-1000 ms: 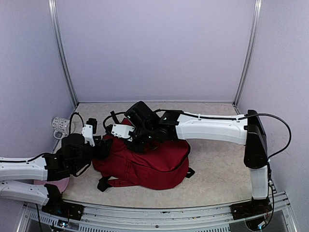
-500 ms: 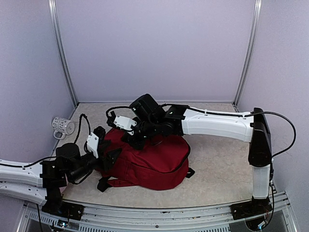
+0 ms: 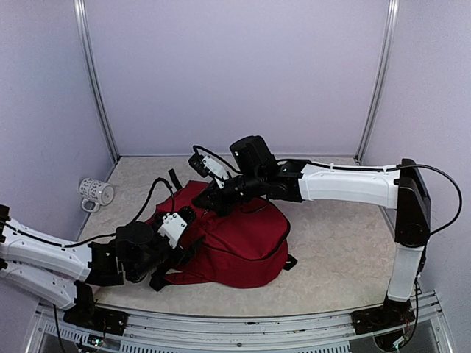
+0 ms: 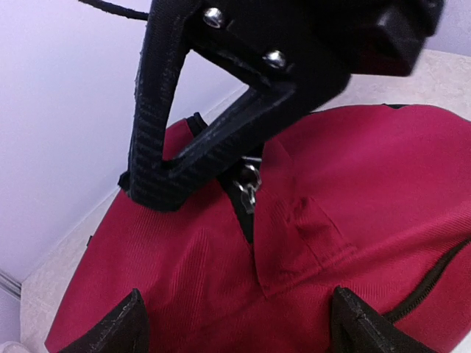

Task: Pack the student bag
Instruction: Zip the lower front pocket of the student bag.

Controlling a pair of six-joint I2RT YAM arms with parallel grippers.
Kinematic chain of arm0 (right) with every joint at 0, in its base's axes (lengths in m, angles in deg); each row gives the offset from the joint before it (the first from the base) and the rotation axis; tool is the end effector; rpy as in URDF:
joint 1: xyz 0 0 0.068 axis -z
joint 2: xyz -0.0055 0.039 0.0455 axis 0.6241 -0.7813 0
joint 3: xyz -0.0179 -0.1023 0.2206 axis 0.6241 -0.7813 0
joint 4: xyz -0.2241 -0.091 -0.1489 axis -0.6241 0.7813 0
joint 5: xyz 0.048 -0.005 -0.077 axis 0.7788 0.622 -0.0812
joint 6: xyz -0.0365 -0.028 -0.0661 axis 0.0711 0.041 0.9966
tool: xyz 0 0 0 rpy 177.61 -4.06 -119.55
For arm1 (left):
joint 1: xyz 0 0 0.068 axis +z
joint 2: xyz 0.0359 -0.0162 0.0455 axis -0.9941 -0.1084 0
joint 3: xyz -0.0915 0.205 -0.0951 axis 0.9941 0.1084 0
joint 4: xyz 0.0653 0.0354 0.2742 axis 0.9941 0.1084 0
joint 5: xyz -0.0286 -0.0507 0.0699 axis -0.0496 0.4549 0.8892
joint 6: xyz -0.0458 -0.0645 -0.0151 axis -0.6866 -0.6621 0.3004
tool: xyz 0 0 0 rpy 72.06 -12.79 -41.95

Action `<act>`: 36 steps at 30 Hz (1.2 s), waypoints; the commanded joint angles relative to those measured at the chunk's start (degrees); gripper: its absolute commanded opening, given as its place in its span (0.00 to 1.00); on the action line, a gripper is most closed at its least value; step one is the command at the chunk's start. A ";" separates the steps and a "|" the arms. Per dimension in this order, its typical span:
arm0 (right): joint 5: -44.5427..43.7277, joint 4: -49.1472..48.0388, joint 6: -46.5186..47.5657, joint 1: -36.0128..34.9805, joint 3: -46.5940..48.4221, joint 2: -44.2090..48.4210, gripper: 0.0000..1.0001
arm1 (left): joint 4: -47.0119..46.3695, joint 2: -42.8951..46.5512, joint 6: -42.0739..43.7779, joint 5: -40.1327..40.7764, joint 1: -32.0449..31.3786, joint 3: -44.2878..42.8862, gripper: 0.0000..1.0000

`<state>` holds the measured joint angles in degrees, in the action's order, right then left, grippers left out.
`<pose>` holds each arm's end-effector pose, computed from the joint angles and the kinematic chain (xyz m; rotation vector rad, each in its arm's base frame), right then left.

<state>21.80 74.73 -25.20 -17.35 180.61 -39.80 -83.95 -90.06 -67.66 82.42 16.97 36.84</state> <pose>0.2558 0.4266 0.2356 -1.1971 1.8424 1.0194 0.1489 -0.2500 0.1494 0.8410 1.5915 -0.1120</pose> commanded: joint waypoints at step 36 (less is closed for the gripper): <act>6.52 -30.98 -26.82 32.60 -10.38 -9.51 0.00 | 16.48 17.49 -12.41 14.97 -19.07 1.54 0.00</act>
<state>42.39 50.29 -51.73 5.32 171.50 -47.41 -69.70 -74.87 -77.38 94.46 1.02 38.05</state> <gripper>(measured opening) 0.015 0.022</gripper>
